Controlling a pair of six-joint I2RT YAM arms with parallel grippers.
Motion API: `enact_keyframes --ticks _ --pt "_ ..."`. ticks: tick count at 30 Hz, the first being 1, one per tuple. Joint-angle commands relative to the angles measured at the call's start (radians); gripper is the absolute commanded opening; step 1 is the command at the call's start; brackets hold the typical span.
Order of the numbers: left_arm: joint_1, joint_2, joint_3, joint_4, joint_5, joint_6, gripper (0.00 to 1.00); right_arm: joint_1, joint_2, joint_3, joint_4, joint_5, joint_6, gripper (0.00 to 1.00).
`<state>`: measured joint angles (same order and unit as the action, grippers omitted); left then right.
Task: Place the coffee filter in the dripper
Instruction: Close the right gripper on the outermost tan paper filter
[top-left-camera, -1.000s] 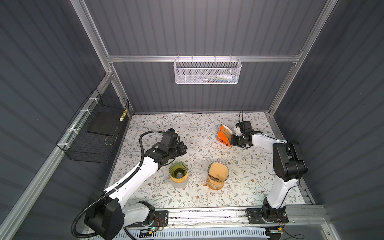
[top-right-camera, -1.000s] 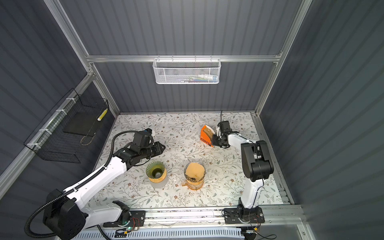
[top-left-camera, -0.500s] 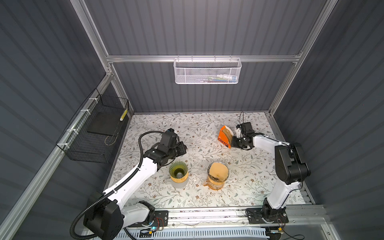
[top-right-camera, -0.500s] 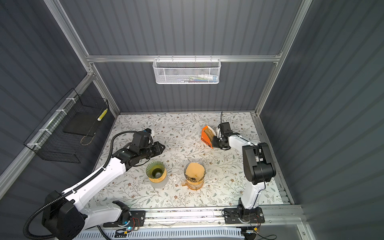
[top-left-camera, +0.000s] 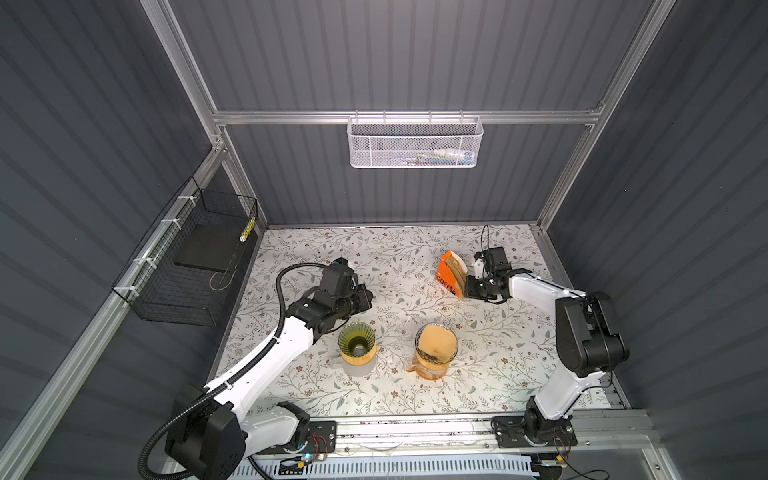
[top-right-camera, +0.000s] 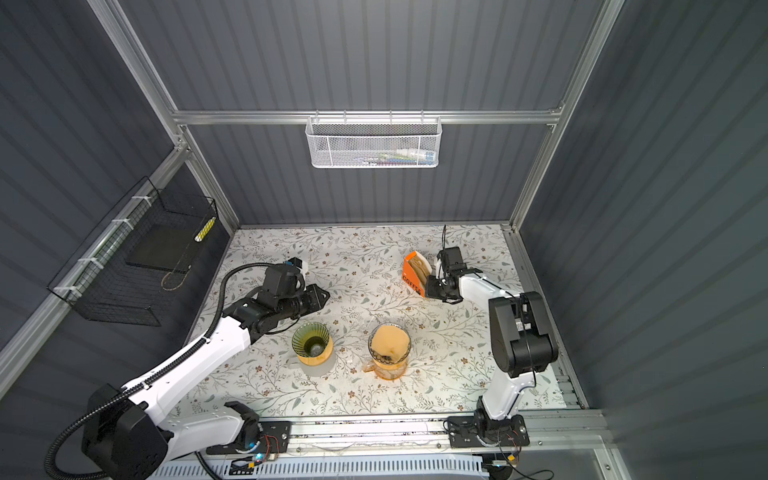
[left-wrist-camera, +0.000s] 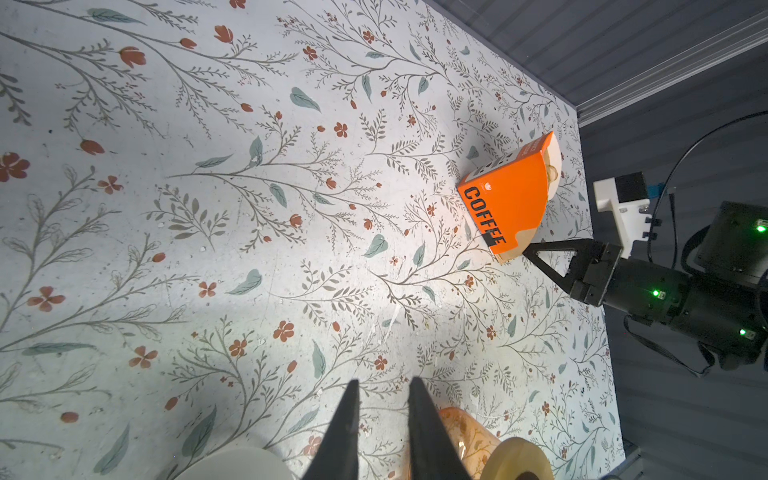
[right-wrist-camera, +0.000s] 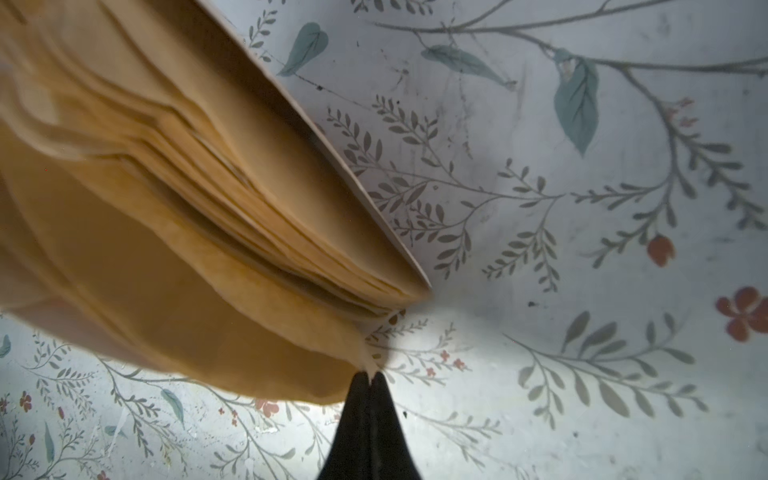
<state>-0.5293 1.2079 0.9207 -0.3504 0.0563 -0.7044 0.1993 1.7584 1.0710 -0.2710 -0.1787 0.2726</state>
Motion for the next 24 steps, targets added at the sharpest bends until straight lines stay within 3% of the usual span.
enact_keyframes --ticks 1,20,24 --pt "-0.001 -0.023 -0.011 -0.001 0.014 -0.010 0.23 0.005 -0.027 -0.017 -0.027 0.017 0.010 0.00" --pt "0.000 -0.009 -0.003 -0.001 0.040 -0.003 0.23 0.020 -0.094 -0.029 -0.062 0.060 0.008 0.00" --pt "-0.001 -0.017 -0.008 -0.002 0.040 -0.003 0.23 0.042 -0.093 -0.031 -0.088 0.121 -0.004 0.00"
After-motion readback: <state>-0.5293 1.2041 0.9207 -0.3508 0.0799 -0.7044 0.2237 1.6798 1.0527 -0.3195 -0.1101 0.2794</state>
